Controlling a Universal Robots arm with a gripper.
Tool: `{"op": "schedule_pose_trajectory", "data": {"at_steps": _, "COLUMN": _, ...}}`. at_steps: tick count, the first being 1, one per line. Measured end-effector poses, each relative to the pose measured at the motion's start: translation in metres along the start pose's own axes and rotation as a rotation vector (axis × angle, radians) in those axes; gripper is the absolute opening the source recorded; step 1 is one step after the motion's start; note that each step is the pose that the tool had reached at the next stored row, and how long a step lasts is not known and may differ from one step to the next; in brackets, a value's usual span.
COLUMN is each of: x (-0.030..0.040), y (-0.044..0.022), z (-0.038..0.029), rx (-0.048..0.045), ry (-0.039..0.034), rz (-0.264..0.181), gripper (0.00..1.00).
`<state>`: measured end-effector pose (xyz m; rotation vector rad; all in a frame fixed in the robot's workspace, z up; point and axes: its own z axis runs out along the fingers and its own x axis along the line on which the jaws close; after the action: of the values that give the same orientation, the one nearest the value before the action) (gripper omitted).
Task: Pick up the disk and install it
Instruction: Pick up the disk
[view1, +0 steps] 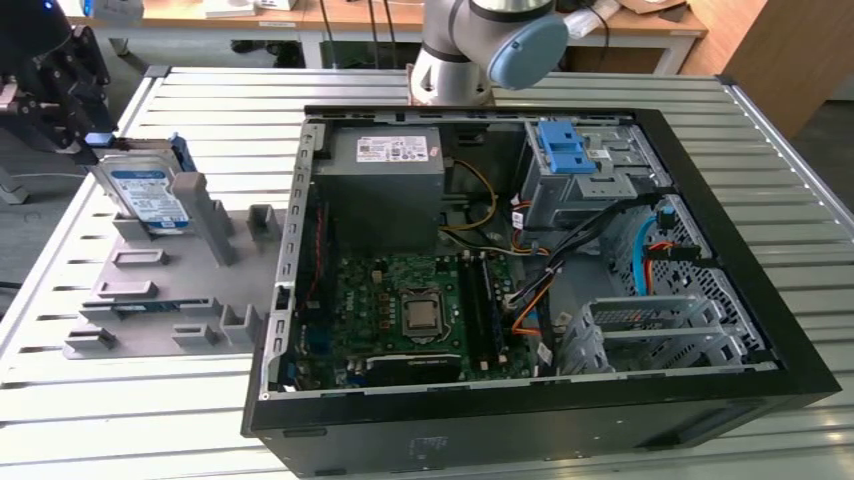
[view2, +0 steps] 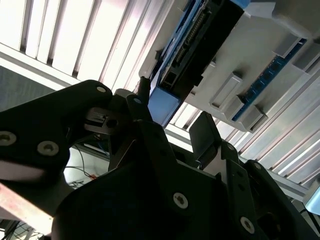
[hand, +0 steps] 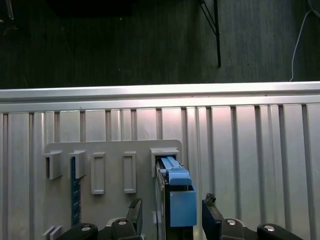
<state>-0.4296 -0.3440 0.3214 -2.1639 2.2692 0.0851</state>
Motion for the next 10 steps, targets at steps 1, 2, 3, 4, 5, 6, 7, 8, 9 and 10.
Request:
{"op": "schedule_pose_trajectory", "data": {"at_steps": 1, "x": 0.0001, "y": 0.0002, "z": 0.001, "rx": 0.0002, "ry": 0.0, "rz": 0.0, "gripper": 0.59}}
{"op": "schedule_pose_trajectory", "data": {"at_steps": 2, "x": 0.0001, "y": 0.0002, "z": 0.002, "rx": 0.0002, "ry": 0.0001, "rz": 0.0, "gripper": 0.59}}
{"op": "schedule_pose_trajectory", "data": {"at_steps": 3, "x": 0.0001, "y": 0.0003, "z": 0.0031, "rx": 0.0001, "ry": 0.0001, "rz": 0.0, "gripper": 0.59}}
{"op": "schedule_pose_trajectory", "data": {"at_steps": 4, "x": 0.0001, "y": 0.0003, "z": 0.0044, "rx": 0.0003, "ry": 0.0001, "rz": 0.0, "gripper": 0.59}}
{"op": "schedule_pose_trajectory", "data": {"at_steps": 5, "x": -0.0003, "y": 0.0004, "z": 0.0055, "rx": 0.0002, "ry": 0.0, "rz": 0.0, "gripper": 0.59}}
{"op": "schedule_pose_trajectory", "data": {"at_steps": 6, "x": -0.0017, "y": 0.0004, "z": 0.0075, "rx": 0.0, "ry": 0.0001, "rz": 0.0, "gripper": 0.59}}
{"op": "schedule_pose_trajectory", "data": {"at_steps": 7, "x": -0.0024, "y": 0.0006, "z": 0.0086, "rx": 0.0001, "ry": 0.0001, "rz": 0.0, "gripper": 0.59}}
{"op": "schedule_pose_trajectory", "data": {"at_steps": 8, "x": -0.0028, "y": 0.0008, "z": 0.0101, "rx": 0.0002, "ry": 0.0001, "rz": 0.0, "gripper": 0.59}}
{"op": "schedule_pose_trajectory", "data": {"at_steps": 9, "x": -0.0028, "y": 0.0011, "z": 0.0117, "rx": 0.0001, "ry": 0.0001, "rz": 0.0, "gripper": 0.59}}
{"op": "schedule_pose_trajectory", "data": {"at_steps": 10, "x": -0.0027, "y": 0.0013, "z": 0.0135, "rx": 0.0002, "ry": 0.0001, "rz": 0.0, "gripper": 0.59}}
